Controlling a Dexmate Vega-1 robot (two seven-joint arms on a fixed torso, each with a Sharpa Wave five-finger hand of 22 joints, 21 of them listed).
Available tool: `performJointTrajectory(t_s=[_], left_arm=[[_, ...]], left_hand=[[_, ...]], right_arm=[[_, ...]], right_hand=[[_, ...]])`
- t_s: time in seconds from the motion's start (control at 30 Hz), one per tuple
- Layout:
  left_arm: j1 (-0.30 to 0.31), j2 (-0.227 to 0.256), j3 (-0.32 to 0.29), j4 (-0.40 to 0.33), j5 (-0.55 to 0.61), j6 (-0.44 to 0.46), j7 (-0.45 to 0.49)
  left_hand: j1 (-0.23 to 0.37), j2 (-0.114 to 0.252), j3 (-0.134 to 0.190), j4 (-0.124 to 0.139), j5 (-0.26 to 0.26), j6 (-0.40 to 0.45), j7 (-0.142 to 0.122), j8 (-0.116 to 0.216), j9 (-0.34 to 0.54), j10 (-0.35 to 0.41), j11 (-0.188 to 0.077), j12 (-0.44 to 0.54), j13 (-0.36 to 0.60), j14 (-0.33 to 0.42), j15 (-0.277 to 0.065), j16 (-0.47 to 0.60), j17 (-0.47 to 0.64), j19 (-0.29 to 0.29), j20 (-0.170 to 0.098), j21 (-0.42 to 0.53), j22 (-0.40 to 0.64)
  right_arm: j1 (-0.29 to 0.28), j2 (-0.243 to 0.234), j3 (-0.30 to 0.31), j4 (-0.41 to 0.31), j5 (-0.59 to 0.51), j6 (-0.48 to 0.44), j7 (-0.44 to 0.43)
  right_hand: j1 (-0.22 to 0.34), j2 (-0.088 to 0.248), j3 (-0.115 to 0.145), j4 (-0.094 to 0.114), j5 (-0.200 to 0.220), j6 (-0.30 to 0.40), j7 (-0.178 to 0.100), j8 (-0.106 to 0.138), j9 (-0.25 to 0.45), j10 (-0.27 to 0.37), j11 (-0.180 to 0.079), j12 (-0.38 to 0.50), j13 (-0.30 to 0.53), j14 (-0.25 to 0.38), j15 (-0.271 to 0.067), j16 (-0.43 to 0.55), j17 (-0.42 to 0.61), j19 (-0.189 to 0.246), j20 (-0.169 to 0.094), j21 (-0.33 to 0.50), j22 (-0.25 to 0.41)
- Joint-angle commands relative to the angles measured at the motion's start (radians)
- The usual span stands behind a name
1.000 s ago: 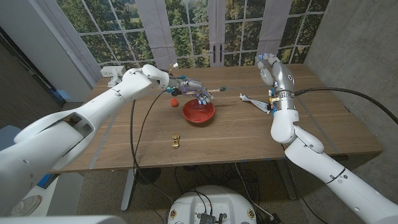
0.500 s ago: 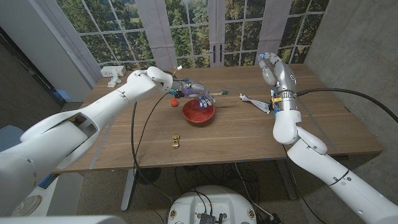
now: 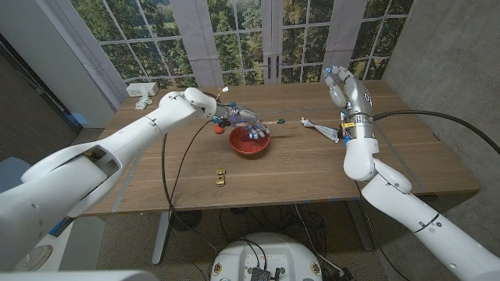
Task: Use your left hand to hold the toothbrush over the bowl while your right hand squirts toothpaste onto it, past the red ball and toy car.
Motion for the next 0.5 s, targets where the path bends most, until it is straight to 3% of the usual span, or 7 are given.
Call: performJointTrajectory(t_s=[0.03,0.2,0.43,0.5], left_arm=[[0.024,0.028,-0.011,-0.040,0.003,0.051,0.041],[0.026,0.029,-0.005,-0.039,0.015,0.054,0.058],[0.008,0.014,0.021,-0.016,0.049,0.047,0.059],[-0.003,0.014,0.037,-0.019,0.069,0.057,0.053]], left_hand=[[0.014,-0.003,-0.011,-0.004,0.000,0.016,0.012,0.006,-0.003,-0.066,-0.066,-0.005,-0.001,0.081,-0.070,0.030,0.030,0.018,-0.103,0.029,0.031],[0.057,-0.021,-0.069,-0.019,-0.002,0.014,0.013,0.003,-0.021,-0.068,-0.067,-0.012,-0.008,0.081,-0.060,0.147,0.161,0.029,-0.108,0.044,0.200],[0.077,-0.021,-0.091,-0.019,-0.002,0.017,0.010,0.003,-0.027,-0.077,-0.074,-0.017,-0.009,0.057,-0.060,0.185,0.205,0.032,-0.108,0.033,0.225],[0.084,-0.021,-0.098,-0.019,-0.002,0.011,0.015,0.001,-0.030,-0.079,-0.074,-0.019,-0.010,0.049,-0.060,0.195,0.216,0.032,-0.107,0.033,0.234]], right_arm=[[0.014,0.002,-0.003,0.015,-0.003,0.008,0.009],[0.017,0.000,-0.006,0.019,-0.007,0.009,0.012],[0.020,-0.005,-0.006,0.021,-0.009,0.017,0.015],[0.019,-0.010,-0.004,0.021,-0.007,0.022,0.020]], right_hand=[[-0.007,0.000,0.001,-0.005,0.000,0.006,0.005,0.010,0.003,0.007,0.001,0.003,0.000,0.006,-0.064,0.008,-0.001,0.002,0.000,-0.004,0.002],[-0.008,0.001,0.000,-0.007,0.000,0.007,0.006,0.010,0.003,0.009,0.001,0.003,-0.002,0.005,-0.065,0.009,-0.002,0.003,0.001,-0.004,0.002],[-0.010,0.003,0.000,-0.008,0.000,0.007,0.006,0.011,0.003,0.010,0.001,0.003,-0.005,0.008,-0.066,0.012,-0.003,0.003,0.001,-0.006,0.002],[-0.013,0.004,-0.001,-0.009,0.000,0.006,0.005,0.011,0.003,0.012,0.000,0.004,-0.007,0.015,-0.068,0.016,-0.004,0.020,0.001,0.000,0.003]])
